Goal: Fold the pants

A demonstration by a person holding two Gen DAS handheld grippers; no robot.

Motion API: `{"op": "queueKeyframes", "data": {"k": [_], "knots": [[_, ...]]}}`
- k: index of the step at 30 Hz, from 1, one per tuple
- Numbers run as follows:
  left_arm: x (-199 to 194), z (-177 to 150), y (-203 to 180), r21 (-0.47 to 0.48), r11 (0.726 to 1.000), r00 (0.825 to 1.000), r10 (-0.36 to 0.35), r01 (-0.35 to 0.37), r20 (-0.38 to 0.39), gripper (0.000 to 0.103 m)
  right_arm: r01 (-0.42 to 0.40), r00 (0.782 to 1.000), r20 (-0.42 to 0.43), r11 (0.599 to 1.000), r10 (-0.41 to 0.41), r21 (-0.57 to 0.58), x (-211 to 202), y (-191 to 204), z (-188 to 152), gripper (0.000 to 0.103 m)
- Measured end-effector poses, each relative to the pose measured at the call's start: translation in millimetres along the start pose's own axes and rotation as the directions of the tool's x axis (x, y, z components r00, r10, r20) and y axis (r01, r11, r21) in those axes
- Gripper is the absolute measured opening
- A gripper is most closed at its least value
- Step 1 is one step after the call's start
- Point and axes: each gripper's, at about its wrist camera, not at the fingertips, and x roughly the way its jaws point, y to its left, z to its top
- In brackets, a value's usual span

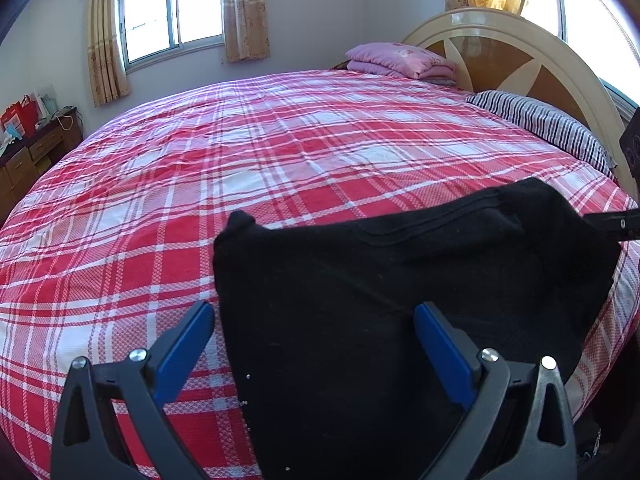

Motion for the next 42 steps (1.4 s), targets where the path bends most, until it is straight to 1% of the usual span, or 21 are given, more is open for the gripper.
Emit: {"op": "queueKeyframes", "data": {"k": [2,4,6,9,12,13,14,15,18,20,23,27,28,31,33,35,37,39,40,41,42], "knots": [[-0.6,0.3,1.3,-0.003,1.0,1.0,0.001,-0.001,0.002,0.102,0.011,0.999,0.041,1.0,-0.013,0.028,-9.8,-7.3,3.6,0.066],[-1.6,0.2,2.7,-0.008,1.0,1.0,0.004,-0.004,0.006,0.102,0.002,0.997,0.076,0.997,-0.008,0.081,-19.6,-17.1,7.1,0.066],[-1.7,0.6,3.8,-0.013,1.0,1.0,0.007,-0.007,0.009,0.102,-0.002,0.996,0.088,0.995,-0.006,0.099,-21.5,-19.2,8.2,0.066],[-2.2,0.4,2.5,-0.007,1.0,1.0,0.011,-0.011,0.013,0.102,-0.002,0.999,0.04,0.998,-0.001,0.067,-7.8,-10.7,4.4,0.066],[-2.3,0.4,1.2,0.006,1.0,1.0,0.021,-0.021,0.018,0.102,0.037,0.999,-0.027,0.999,-0.037,0.008,16.1,-1.3,-5.0,0.064],[-2.2,0.6,1.4,0.007,1.0,1.0,0.021,-0.022,0.018,0.102,0.058,0.998,-0.029,0.998,-0.059,-0.015,20.2,-0.7,-8.1,0.058],[-2.1,0.7,1.8,0.007,1.0,1.0,0.023,-0.023,0.018,0.102,0.082,0.996,-0.03,0.996,-0.083,-0.038,20.0,0.4,-9.7,0.036],[-2.8,0.6,2.4,0.005,1.0,1.0,0.023,-0.023,0.019,0.102,0.108,0.993,-0.029,0.992,-0.11,-0.063,18.6,2.6,-10.9,0.022],[-3.4,1.0,4.3,-0.004,1.0,1.0,0.019,-0.019,0.023,0.102,0.078,0.997,-0.004,0.995,-0.078,-0.066,1.1,4.5,-7.8,0.009],[-4.2,0.9,4.8,-0.003,1.0,1.0,0.017,-0.017,0.026,0.102,0.08,0.997,0.02,0.993,-0.079,-0.09,-9.9,9.9,-8.2,0.008],[-5.3,0.5,5.9,-0.009,1.0,0.999,0.013,-0.013,0.03,0.102,0.113,0.993,0.03,0.987,-0.11,-0.116,-16.8,11.5,-13.3,0.008],[-3.7,-0.7,6.2,-0.009,1.0,1.0,0.01,-0.009,0.026,0.103,0.176,0.984,-0.01,0.979,-0.178,-0.104,-0.3,-1.7,-15.4,0.008],[-2.7,-1.2,6.4,-0.008,1.0,1.0,0.006,-0.006,0.024,0.103,0.179,0.983,-0.019,0.979,-0.182,-0.099,4.6,-6.9,-16.5,0.008],[2.7,-3.2,7.2,-0.01,1.0,1.0,0.0,0.0,0.005,0.103,0.138,0.99,-0.029,0.989,-0.14,-0.062,5.7,-17.5,-16.8,0.008],[3.9,-3.6,9.0,-0.019,1.0,1.0,-0.008,0.008,0.003,0.103,0.129,0.991,-0.028,0.99,-0.131,-0.065,2.9,-17.2,-16.0,0.01],[4.2,-3.5,9.8,-0.024,1.0,1.0,-0.012,0.012,0.001,0.103,0.148,0.988,-0.024,0.986,-0.15,-0.078,1.6,-12.9,-16.0,0.017],[4.2,-3.9,9.3,-0.022,1.0,1.0,-0.01,0.01,0.002,0.103,0.194,0.981,-0.002,0.975,-0.196,-0.109,-2.1,-2.3,-13.8,0.023],[4.7,-4.4,9.5,-0.026,1.0,1.0,-0.011,0.011,-0.001,0.103,0.27,0.962,0.066,0.95,-0.263,-0.157,-12.4,14.4,-9.5,0.033],[5.3,-4.6,9.5,-0.028,1.0,1.0,-0.013,0.013,-0.002,0.103,0.294,0.955,0.098,0.939,-0.28,-0.181,-17.2,22.3,-7.4,0.037],[5.7,-4.8,9.1,-0.03,0.999,1.0,-0.015,0.015,-0.004,0.103,0.299,0.952,0.128,0.932,-0.278,-0.203,-21.9,31.1,-4.6,0.044],[5.9,-5.1,9.3,-0.029,0.999,1.0,-0.016,0.016,-0.005,0.103,0.283,0.956,0.145,0.934,-0.255,-0.218,-24.4,39.4,-0.5,0.051]]}}
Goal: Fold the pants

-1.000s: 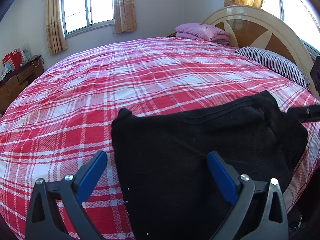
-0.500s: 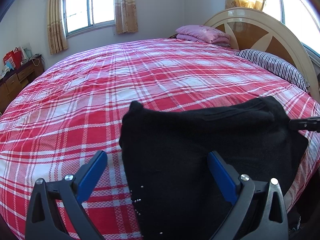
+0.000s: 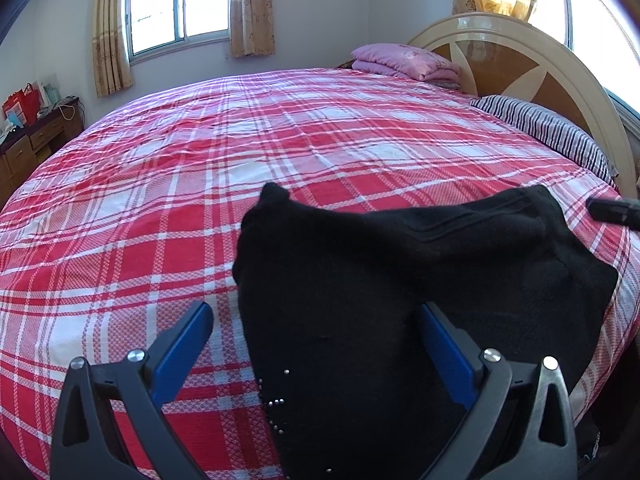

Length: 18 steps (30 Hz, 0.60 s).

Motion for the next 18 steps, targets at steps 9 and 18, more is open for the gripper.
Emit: {"op": "queueKeyframes", "data": {"k": [9,18], "knots": [[0.3,-1.2,-1.4,0.008,1.0,1.0,-0.004,0.004,-0.001,0.103,-0.16,0.972,-0.164,0.985,0.168,0.061,71.5,7.3,7.9,0.056],[-10.9,-5.0,-4.5,0.036,0.999,1.0,0.001,0.0,-0.007,0.103,-0.137,0.984,-0.104,0.989,0.143,0.063,45.0,4.8,0.6,0.056]]}}
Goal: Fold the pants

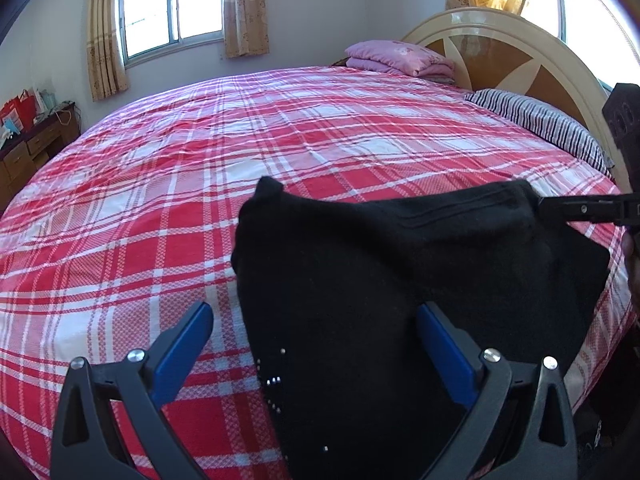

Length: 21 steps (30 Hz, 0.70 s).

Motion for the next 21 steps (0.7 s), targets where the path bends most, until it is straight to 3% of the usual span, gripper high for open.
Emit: {"op": "queueKeyframes", "data": {"k": [4,8,10,12,16,21], "knots": [[-8.6,-2.5,-2.4,0.029,1.0,1.0,0.01,-0.01,0.008,0.103,0.004,1.0,0.027,0.997,-0.002,-0.074,-29.1,18.9,-14.2,0.056],[-10.8,-5.0,-3.8,0.041,0.999,1.0,0.003,-0.003,0.0,0.103,-0.062,0.998,-0.04,0.992,0.058,-0.106,-38.6,29.9,-41.5,0.056],[-11.3,-8.9,-5.9,0.056,0.998,1.0,-0.007,0.008,-0.01,0.103,-0.026,0.996,-0.091,0.995,0.017,-0.098,-30.4,23.3,-57.0,0.056],[-8.6,-16.0,-8.9,0.074,0.997,0.999,-0.023,0.025,-0.039,0.103,-0.044,0.997,-0.073,0.996,0.038,-0.077,-27.8,12.5,-67.0,0.056],[-9.8,-20.3,-3.1,0.04,0.998,0.998,-0.044,0.046,-0.041,0.103,-0.066,0.996,-0.071,0.995,0.061,-0.075,-31.6,12.3,-62.1,0.056],[-23.9,-9.0,12.5,0.035,0.999,1.0,0.026,-0.027,0.016,0.103,-0.031,0.999,-0.014,0.998,0.031,-0.062,-45.2,9.1,-51.8,0.056]]}}
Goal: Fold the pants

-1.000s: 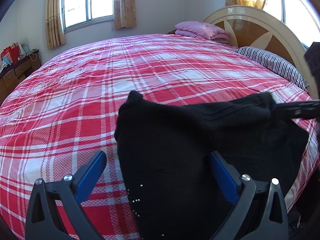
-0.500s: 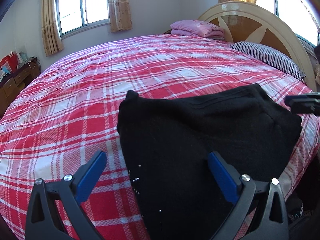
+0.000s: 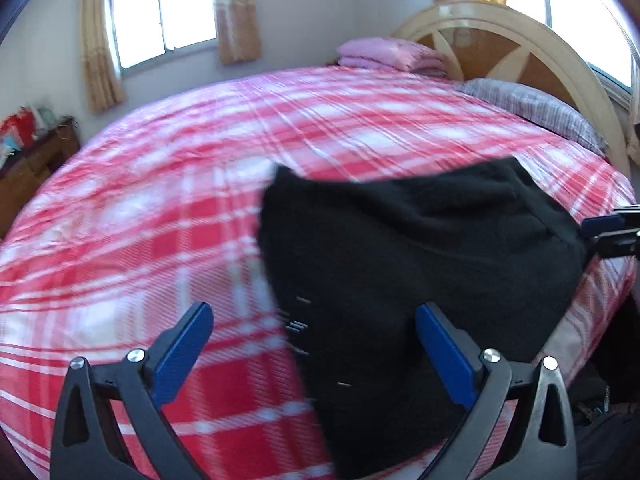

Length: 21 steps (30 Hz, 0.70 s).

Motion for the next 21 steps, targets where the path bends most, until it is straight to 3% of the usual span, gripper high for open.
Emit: {"op": "queueKeyframes", "data": {"k": [5,10,21], "knots": [[8.7,-1.1,25.5,-0.117,0.992,0.999,-0.042,0.039,-0.022,0.103,0.098,0.995,0.024,0.988,-0.102,0.121,4.7,-31.5,22.1,0.059],[15.2,-3.5,19.5,-0.111,0.992,0.998,-0.06,0.057,-0.022,0.103,0.077,0.997,-0.047,0.972,-0.069,0.22,39.5,-55.3,31.0,0.059],[24.7,-8.7,17.7,-0.161,0.978,0.99,-0.14,0.135,-0.021,0.103,0.036,0.998,-0.047,0.985,-0.029,0.167,48.5,-61.3,20.8,0.063]]}}
